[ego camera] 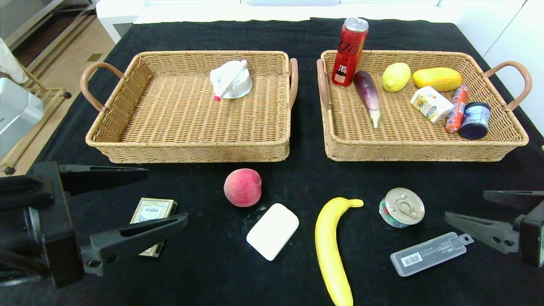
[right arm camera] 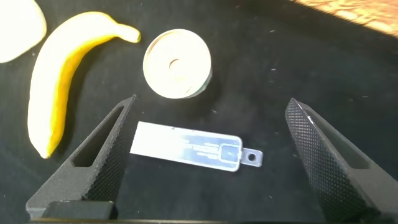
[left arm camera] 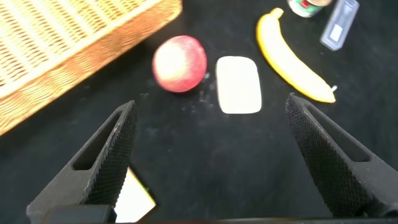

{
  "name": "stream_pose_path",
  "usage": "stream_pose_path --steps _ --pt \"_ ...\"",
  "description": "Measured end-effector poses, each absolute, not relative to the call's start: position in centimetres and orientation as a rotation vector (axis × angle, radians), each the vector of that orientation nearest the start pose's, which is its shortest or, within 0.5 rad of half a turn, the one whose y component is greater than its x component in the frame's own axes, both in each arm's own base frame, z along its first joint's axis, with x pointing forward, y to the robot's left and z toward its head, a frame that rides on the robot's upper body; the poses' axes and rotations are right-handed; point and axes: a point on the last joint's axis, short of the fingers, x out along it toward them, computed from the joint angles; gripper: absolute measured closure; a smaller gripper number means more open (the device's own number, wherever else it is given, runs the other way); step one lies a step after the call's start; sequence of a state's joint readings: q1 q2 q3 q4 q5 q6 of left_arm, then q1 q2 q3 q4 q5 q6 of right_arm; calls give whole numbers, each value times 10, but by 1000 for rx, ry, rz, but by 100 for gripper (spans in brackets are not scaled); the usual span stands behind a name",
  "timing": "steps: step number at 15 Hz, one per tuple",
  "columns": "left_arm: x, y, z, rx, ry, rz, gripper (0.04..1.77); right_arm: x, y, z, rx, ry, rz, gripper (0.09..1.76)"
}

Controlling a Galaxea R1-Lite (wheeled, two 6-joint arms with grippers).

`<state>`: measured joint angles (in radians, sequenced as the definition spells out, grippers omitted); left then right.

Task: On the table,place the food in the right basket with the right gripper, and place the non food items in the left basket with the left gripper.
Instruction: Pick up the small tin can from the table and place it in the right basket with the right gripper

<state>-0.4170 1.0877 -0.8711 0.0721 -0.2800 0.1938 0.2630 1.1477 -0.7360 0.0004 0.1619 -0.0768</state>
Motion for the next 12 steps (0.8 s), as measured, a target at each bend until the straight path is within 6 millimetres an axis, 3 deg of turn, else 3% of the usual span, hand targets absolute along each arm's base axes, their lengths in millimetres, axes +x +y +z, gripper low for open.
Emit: stream_pose_path --steps 12 --pt "137 -74 273 284 186 -716 9 187 82 215 -157 469 496 14"
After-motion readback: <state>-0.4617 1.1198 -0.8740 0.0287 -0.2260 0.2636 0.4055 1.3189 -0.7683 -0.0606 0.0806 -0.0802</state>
